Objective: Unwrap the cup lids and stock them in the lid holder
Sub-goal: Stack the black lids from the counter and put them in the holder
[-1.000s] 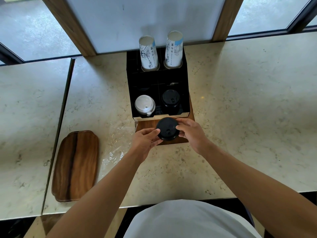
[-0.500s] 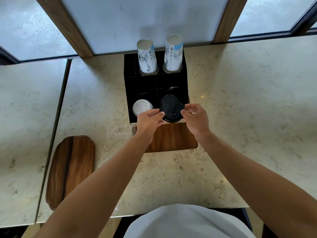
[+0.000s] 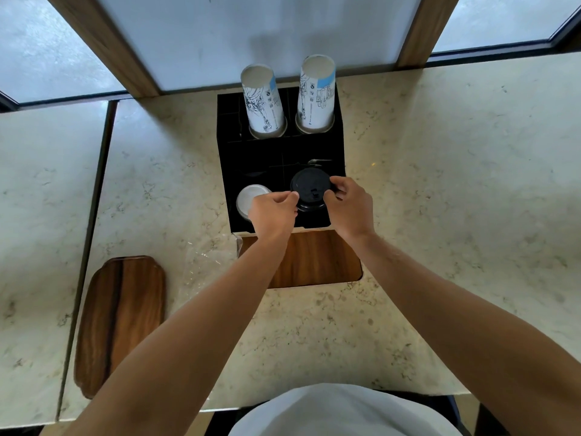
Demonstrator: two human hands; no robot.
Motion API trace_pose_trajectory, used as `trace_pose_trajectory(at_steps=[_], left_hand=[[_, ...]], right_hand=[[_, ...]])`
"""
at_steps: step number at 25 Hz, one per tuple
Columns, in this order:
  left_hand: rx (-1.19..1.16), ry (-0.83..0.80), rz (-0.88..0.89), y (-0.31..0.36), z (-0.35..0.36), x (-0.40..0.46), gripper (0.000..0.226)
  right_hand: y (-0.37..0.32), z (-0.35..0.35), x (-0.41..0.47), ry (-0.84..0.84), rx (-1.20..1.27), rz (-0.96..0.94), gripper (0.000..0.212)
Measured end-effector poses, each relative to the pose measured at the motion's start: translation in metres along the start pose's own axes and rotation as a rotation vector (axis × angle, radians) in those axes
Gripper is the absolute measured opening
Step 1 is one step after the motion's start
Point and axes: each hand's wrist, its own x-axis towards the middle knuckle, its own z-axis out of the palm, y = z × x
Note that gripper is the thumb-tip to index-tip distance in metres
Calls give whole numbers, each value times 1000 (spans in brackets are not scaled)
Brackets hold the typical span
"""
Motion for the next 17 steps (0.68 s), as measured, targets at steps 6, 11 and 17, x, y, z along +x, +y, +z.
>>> trace_pose_trajectory(at_steps=[6,11,17], left_hand=[[70,-32,37,4,3,4,13],[108,-39,27,0,4,9,12],[153,-51,48,-3,5,12,14]], right_hand=[[5,11,8,-55,-10,-2,43],[12,15,12,-99,-62,11,45],[15,18,14,-148,-69,25,47]])
